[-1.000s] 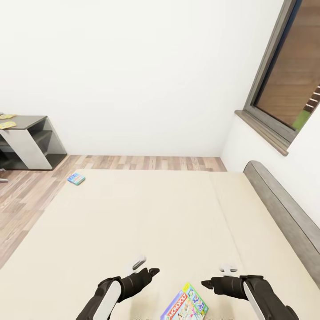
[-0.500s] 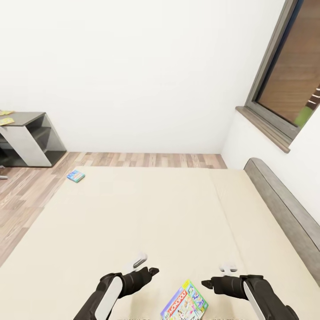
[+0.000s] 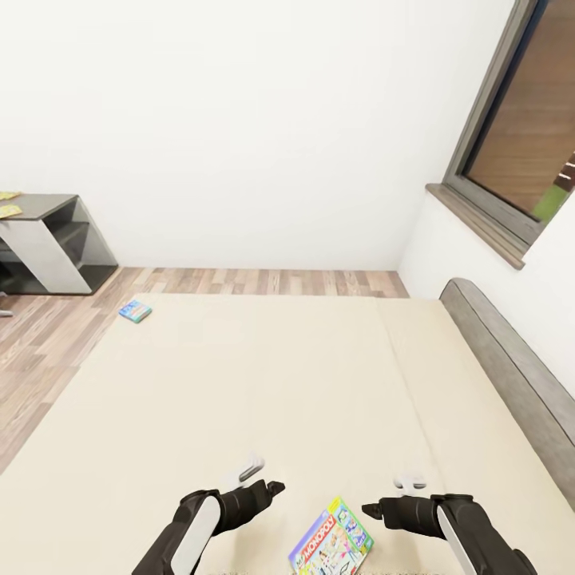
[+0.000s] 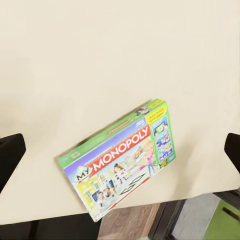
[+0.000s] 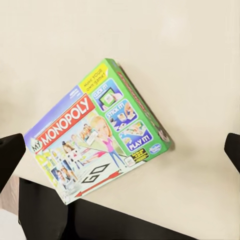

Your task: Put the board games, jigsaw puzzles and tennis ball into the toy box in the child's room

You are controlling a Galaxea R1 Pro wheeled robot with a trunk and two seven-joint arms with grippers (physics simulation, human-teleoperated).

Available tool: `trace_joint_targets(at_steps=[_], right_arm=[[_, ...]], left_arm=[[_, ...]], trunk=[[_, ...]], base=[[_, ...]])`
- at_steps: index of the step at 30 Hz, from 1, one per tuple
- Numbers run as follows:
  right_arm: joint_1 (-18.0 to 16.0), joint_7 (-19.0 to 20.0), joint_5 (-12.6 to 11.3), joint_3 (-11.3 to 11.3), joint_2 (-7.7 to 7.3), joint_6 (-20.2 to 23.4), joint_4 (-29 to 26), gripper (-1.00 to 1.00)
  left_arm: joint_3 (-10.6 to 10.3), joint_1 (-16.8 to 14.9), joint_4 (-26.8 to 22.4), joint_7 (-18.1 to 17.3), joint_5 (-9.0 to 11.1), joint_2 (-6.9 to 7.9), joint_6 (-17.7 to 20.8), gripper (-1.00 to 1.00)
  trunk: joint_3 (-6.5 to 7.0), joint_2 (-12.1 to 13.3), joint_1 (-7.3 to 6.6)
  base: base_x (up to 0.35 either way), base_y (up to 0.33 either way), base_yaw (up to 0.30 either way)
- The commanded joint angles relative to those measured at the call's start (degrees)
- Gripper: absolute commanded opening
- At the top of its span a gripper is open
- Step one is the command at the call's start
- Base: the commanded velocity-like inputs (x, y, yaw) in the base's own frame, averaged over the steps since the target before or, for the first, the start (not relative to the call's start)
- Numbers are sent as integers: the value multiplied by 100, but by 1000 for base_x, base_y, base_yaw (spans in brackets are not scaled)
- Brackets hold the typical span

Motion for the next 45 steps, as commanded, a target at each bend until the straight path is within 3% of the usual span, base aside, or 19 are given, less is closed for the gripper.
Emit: trace_joint_targets(at_steps=[1, 35, 45], right_arm=[[-4, 15, -15, -11, 1, 40, -6, 100], [-8, -6, -13, -10, 9, 53, -1, 100], [-17, -23, -12, -10, 11, 57, 30, 100]], left_arm=[[0, -2, -6, 8, 17, -1, 24, 100], [-11, 2, 2, -8, 10, 2, -21, 100], [-274, 5, 39, -4, -4, 2, -73, 100]], trunk=[[-16, -6, 1], [-334, -6, 1], [-428, -6, 1]], base=[[0, 0, 0], [0, 0, 0], [0, 0, 0]])
